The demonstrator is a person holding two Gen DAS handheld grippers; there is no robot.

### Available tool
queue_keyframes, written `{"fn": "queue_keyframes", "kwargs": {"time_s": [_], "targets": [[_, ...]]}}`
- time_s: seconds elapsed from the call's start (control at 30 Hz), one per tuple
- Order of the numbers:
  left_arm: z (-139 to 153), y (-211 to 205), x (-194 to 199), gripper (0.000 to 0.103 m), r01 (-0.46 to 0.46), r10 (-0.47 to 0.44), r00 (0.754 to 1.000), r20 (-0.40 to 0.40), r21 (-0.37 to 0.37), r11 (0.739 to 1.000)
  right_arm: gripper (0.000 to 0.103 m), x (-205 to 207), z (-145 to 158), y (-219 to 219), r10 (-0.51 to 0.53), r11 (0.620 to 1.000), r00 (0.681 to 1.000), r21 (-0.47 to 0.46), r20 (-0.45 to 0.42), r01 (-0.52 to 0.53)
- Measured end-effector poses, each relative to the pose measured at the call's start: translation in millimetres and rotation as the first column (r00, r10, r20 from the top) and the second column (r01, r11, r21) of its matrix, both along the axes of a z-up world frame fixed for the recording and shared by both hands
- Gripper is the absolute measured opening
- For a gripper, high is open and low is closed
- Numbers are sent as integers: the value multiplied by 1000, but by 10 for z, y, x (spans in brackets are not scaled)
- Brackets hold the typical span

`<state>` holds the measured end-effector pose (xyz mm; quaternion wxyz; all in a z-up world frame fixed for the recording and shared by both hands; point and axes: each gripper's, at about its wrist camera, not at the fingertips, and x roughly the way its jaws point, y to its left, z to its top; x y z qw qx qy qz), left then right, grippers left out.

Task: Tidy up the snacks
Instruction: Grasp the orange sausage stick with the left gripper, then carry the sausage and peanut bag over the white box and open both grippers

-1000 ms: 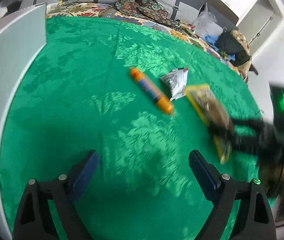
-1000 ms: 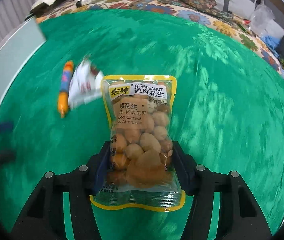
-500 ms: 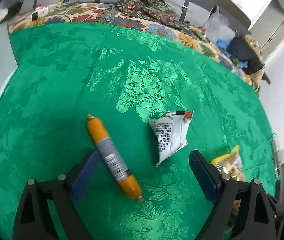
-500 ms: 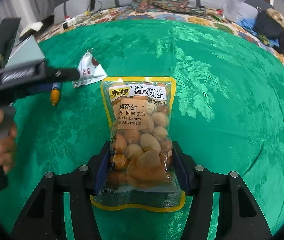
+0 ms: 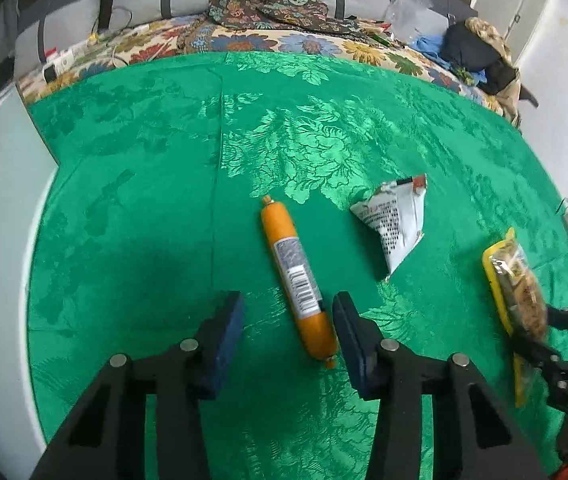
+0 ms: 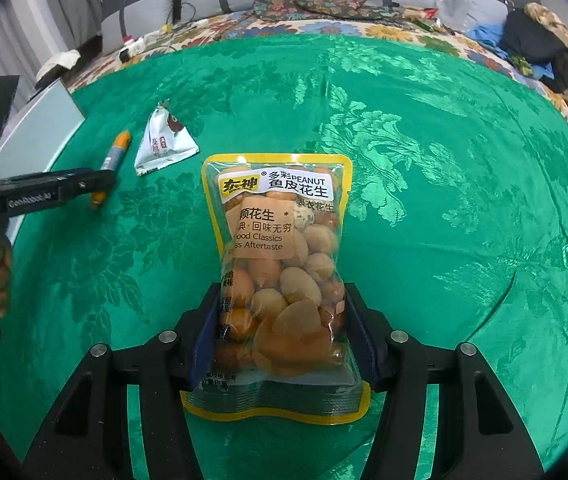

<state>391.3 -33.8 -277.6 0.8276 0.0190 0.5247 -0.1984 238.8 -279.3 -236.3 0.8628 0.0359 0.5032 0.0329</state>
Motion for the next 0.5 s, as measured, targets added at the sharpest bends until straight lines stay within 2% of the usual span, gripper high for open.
{"fn": "queue_keyframes", "kwargs": {"time_s": [0.07,0.13,0.17,0.2,0.23,0.4,0.47,0.5], "targets": [[2,-48,44,54,-12,12,1000,-3,-8,1000,60,42,-4,3,-5,1000,1000,-17,1,5],[-9,-177,60,57,9,-10,1000,22,43,999,61,133,-13,-9,-23,999,1000,-25,3,23],[-14,-236,61,53,19,-22,999,40,86,996,61,180,-17,-4,-28,999,1000,-32,6,28],[-19,-296,36,32,26,-37,997,73,148,989,62,229,-20,9,-28,999,1000,-39,5,28],[-7,-296,15,14,35,-46,995,83,137,990,63,292,-22,34,-22,998,1000,-51,1,22],[-8,31,-131,14,-9,9,999,51,9,1000,59,361,-18,42,3,999,1000,-53,-4,-4],[-17,147,-228,14,-26,28,999,31,-48,999,58,339,8,-42,-15,1000,1000,20,-15,16],[-20,203,-294,14,-34,36,999,22,-73,997,58,309,26,-128,-41,992,999,117,-18,42]]}}
